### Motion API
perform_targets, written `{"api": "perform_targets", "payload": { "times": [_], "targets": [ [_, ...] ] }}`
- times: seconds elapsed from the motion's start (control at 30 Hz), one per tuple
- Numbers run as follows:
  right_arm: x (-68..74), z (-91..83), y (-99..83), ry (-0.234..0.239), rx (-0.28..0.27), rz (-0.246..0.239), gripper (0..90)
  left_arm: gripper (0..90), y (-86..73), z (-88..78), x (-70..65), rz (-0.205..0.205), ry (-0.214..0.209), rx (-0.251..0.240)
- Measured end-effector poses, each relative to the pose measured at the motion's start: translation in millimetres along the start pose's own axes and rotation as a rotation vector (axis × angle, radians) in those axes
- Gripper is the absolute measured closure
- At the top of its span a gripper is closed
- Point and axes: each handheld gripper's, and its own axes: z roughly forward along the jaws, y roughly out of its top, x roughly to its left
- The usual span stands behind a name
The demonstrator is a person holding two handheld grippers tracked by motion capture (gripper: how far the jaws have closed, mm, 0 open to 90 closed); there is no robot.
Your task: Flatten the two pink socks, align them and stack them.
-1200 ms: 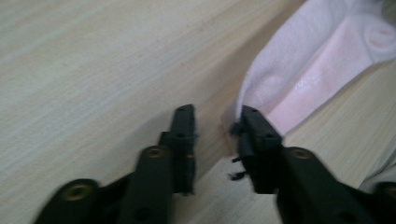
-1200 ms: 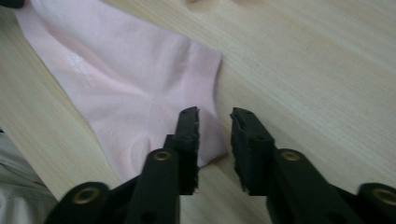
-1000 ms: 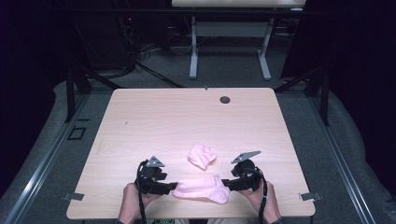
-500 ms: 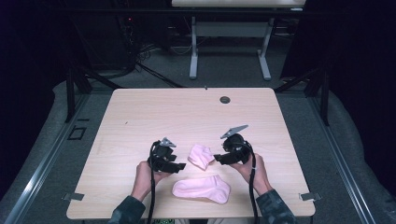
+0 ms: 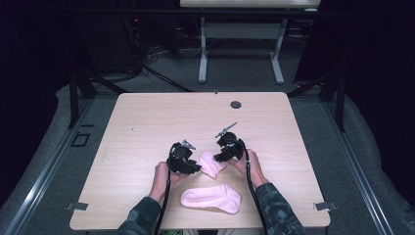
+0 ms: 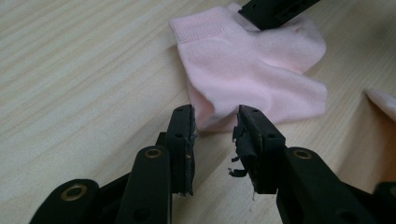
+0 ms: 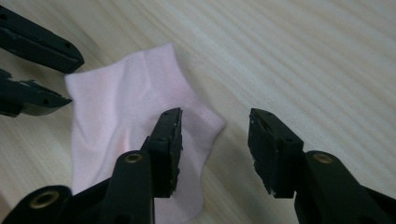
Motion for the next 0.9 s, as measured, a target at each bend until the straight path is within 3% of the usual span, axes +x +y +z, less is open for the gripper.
{"api": "perform_targets", "payload": {
  "times": [0.03, 0.1, 0.13, 0.23, 0.4, 0.53, 0.73, 0.8, 0.87, 0.9],
  "targets": [
    [-0.4, 3.5, -1.5, 0.015, -0.013, 0.026, 60.3, 72.3, 0.2, 0.5, 0.1, 0.001, -0.001, 0.001],
    [-2.2, 3.5, -1.9, 0.022, 0.012, 0.012, 65.7, 77.5, 0.3, 1.4, 0.2, 0.018, 0.012, 0.007],
    [-0.1, 5.2, -3.1, 0.03, -0.002, 0.035, 67.8, 80.6, 0.3, 2.0, 0.9, 0.025, 0.015, 0.011],
    [3.2, 4.5, -4.5, 0.026, 0.006, 0.0, 76.6, 87.5, 0.0, 3.7, 1.6, 0.026, 0.012, 0.01],
    [7.7, 3.5, -8.6, 0.034, -0.009, 0.007, 84.8, 89.2, 0.8, 5.3, 0.4, 0.034, 0.017, 0.0],
    [9.0, -12.5, -16.9, 0.03, -0.026, 0.065, 87.4, 89.3, 2.0, 2.1, -0.2, 0.036, 0.032, -0.042],
    [11.5, -43.1, -26.3, 0.035, -0.121, 0.175, 87.8, 88.9, 3.2, -2.9, 1.1, 0.039, 0.048, -0.078],
    [12.0, -49.7, -31.4, 0.019, -0.129, 0.216, 87.7, 87.8, 3.2, -2.6, 1.5, 0.015, 0.061, -0.096],
    [12.9, -52.1, -38.6, -0.038, -0.119, 0.253, 87.1, 79.6, 3.0, -2.1, 2.1, -0.004, 0.059, -0.086],
    [13.4, -50.1, -42.6, -0.044, -0.121, 0.269, 86.5, 74.0, 2.5, -1.7, 1.2, -0.012, 0.049, -0.082]
  ]
}}
